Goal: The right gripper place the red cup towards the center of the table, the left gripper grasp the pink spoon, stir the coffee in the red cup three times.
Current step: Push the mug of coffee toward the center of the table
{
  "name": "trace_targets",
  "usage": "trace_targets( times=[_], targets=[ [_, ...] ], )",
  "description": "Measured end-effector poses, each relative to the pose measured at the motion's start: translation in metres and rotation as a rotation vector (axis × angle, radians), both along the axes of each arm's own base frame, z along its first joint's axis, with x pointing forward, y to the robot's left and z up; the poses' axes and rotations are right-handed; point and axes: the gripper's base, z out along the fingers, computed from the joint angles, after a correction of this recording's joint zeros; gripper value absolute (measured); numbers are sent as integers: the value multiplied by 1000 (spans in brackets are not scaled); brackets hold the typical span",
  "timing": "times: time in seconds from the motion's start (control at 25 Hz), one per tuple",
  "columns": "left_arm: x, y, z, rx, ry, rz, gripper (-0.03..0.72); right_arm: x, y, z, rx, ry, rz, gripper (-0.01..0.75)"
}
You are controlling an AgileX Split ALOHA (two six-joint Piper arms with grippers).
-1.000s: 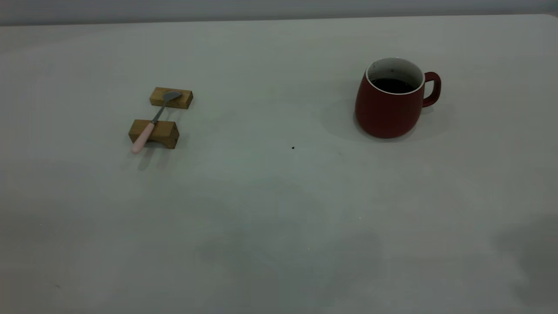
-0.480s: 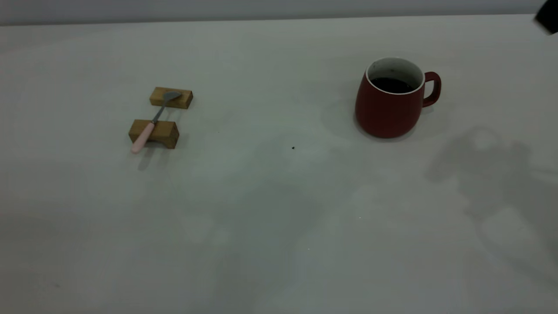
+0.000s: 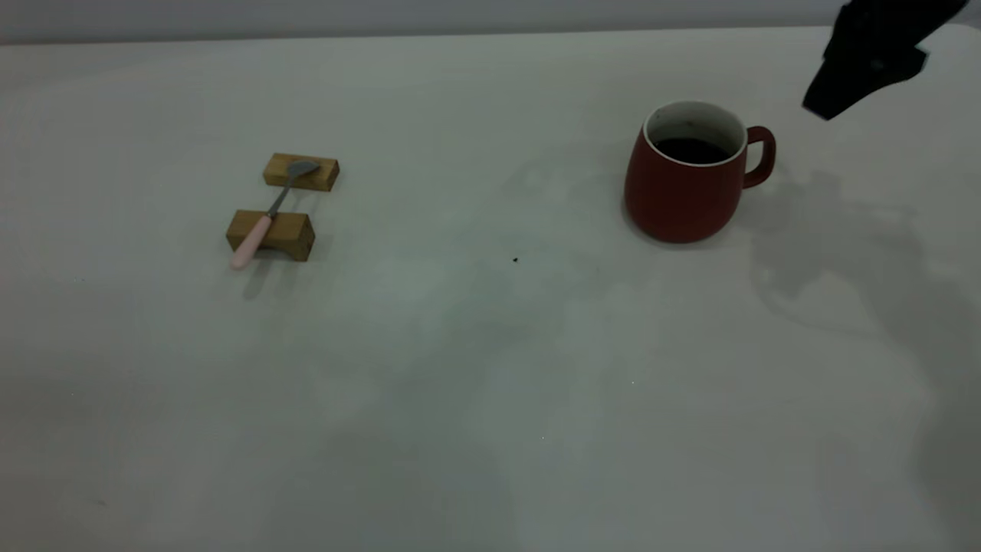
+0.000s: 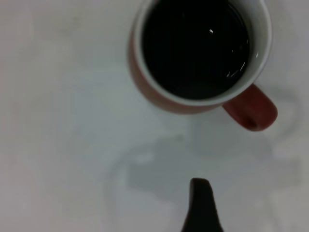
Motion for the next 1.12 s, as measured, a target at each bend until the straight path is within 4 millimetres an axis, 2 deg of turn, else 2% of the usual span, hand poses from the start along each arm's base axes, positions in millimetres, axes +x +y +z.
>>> trace_targets(
  times=[0.2,0.56,0.76,1.12],
  targets=[
    [0,0,0,0,0,0,432,20,2,-27,-43,13,77,593],
    [0,0,0,0,0,0,432,40,18,-50,-108,-28,273,593],
    [0,0,0,4,0,-3,432,41,24,-62,-129,-33,345,593],
    [0,0,0,0,0,0,432,38,45,-69,-159,-49,465,593]
  ],
)
